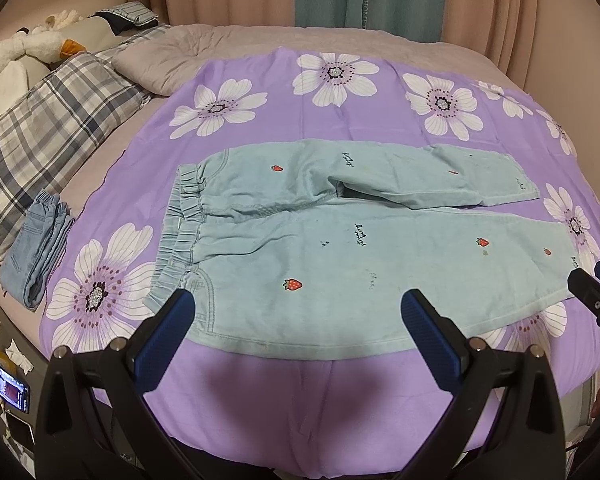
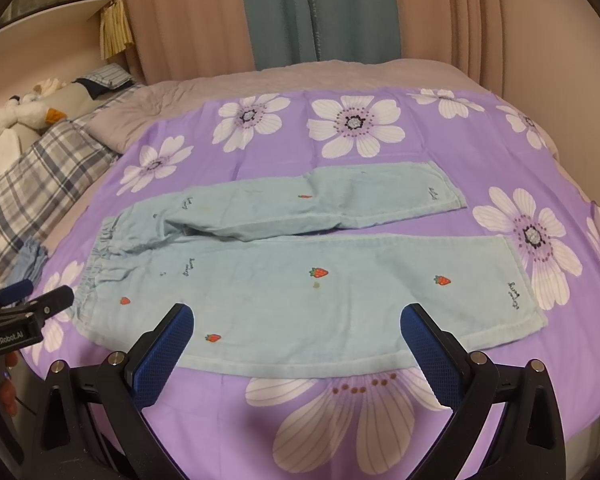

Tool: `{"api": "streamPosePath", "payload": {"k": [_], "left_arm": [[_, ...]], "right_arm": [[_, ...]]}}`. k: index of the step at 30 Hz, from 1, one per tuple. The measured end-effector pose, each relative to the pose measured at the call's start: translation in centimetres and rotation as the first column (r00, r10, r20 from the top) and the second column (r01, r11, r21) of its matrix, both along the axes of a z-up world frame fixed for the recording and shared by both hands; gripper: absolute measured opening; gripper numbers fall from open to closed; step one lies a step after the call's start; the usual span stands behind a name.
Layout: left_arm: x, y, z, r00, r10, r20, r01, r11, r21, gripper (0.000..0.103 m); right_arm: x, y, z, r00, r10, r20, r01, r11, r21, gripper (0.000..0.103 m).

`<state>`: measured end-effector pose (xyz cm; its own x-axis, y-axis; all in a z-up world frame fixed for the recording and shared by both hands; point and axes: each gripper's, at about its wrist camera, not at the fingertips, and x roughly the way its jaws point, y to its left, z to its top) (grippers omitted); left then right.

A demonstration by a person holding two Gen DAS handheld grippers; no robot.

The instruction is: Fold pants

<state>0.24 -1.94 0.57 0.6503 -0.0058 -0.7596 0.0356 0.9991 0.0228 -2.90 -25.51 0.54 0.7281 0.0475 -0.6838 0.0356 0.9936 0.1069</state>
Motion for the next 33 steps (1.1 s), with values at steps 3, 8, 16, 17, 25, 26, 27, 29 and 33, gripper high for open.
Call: {"api": "streamPosePath", "payload": {"k": [3,8,16,17,25,26,27,29,33], "left_arm": [[0.0,0.0,0.0,1.0,-0.001,0.001,0.001,1.0,-0.001,0.103],[0.3,0.7,-0.6,1.0,0.007,-0.018,-0.008,0.999,-0.05,0.103],[0.7,1.4,-0.8,1.0,0.021,-0.018,-0.022,0.997,-0.081,0.103],[0.8,1.6,-0.9,1.0,0.023,-0.019,-0.025,0.995,-0.092,0.103],[1.4,8.9,-4.6,0.98,0.168,-0.105,-0.197,0.892,-0.408,0.101],[1.5,10.2,-5.6,0.969,0.195,-0.15,-0.242,0.862,-0.446,0.1],[1.5,11.5,-6.6,0.955,0.223,-0.193,-0.29,0.833,-0.472,0.096],[1.4,13.1,-7.8,0.934,0.266,-0.238,-0.353,0.792,-0.498,0.091],[1.6,15.4,-9.6,0.904,0.325,-0.277,-0.427,0.715,-0.554,0.08]], "right_arm": [[0.1,0.0,0.0,1.0,0.001,-0.001,-0.001,1.0,0.001,0.102],[0.1,0.0,-0.2,1.0,0.004,-0.009,-0.004,1.0,-0.001,0.102],[0.5,0.1,-0.8,1.0,0.0,-0.025,0.0,1.0,-0.002,0.102],[0.5,0.3,-0.9,1.0,0.004,-0.026,-0.005,1.0,-0.005,0.102],[0.9,6.3,-3.8,0.979,0.205,-0.013,-0.204,0.961,-0.188,0.102],[1.0,7.1,-4.3,0.973,0.232,-0.016,-0.23,0.949,-0.214,0.102],[1.1,8.1,-4.9,0.967,0.255,-0.02,-0.252,0.938,-0.237,0.102],[1.4,10.0,-6.2,0.952,0.302,-0.038,-0.3,0.911,-0.283,0.102],[1.0,13.3,-8.3,0.9,0.431,-0.063,-0.42,0.822,-0.384,0.092]]}}
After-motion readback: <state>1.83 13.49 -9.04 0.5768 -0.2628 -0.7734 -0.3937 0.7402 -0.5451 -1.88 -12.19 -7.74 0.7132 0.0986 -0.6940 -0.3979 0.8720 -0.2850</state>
